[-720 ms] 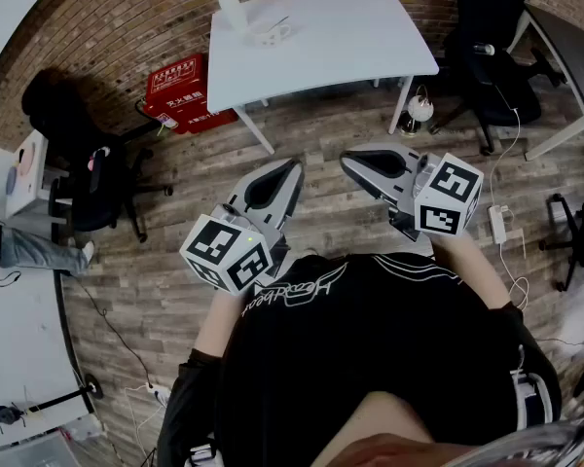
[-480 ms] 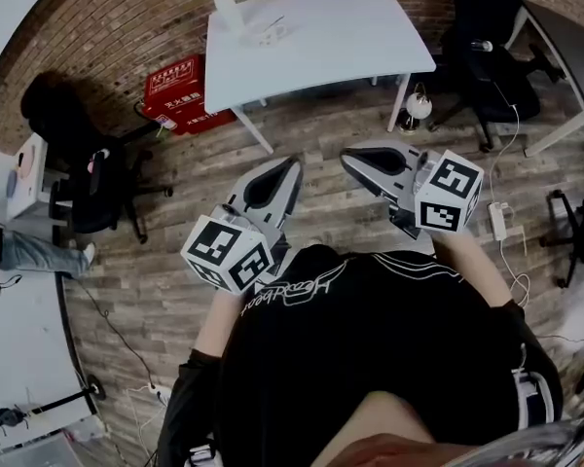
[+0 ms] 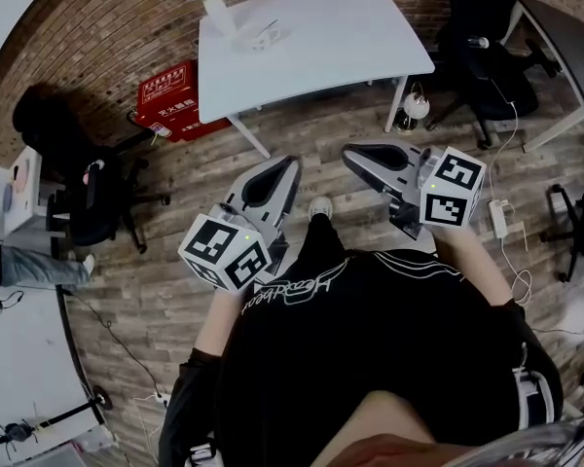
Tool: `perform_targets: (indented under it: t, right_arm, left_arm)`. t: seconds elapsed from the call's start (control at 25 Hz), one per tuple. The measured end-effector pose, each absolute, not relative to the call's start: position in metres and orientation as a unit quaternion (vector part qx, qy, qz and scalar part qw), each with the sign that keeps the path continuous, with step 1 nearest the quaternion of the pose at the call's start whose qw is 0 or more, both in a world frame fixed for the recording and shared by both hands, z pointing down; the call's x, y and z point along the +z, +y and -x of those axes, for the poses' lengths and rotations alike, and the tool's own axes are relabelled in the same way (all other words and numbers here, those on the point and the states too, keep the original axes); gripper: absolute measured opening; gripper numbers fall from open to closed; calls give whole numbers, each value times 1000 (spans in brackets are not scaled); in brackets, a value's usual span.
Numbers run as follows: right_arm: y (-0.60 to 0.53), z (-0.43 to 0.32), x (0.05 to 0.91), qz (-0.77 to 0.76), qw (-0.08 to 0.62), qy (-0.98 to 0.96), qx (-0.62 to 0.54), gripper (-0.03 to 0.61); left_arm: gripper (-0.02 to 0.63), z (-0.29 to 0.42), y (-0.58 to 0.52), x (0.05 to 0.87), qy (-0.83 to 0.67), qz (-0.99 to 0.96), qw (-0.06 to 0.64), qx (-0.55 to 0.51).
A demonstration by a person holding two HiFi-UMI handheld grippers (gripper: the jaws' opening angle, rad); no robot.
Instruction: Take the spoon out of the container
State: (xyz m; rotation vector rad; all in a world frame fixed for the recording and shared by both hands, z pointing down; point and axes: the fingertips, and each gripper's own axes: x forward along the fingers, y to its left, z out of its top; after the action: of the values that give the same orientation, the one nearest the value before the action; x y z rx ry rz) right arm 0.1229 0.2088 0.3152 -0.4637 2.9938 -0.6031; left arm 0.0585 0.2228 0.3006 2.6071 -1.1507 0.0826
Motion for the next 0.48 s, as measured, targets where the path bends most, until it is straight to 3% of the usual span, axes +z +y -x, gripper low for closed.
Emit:
perform_targets:
  t: [0.48]
  right_arm:
    - [65, -64, 321, 158, 34, 957, -240, -4]
  left_arm:
    - [5, 6, 80, 318, -389, -904, 173, 24]
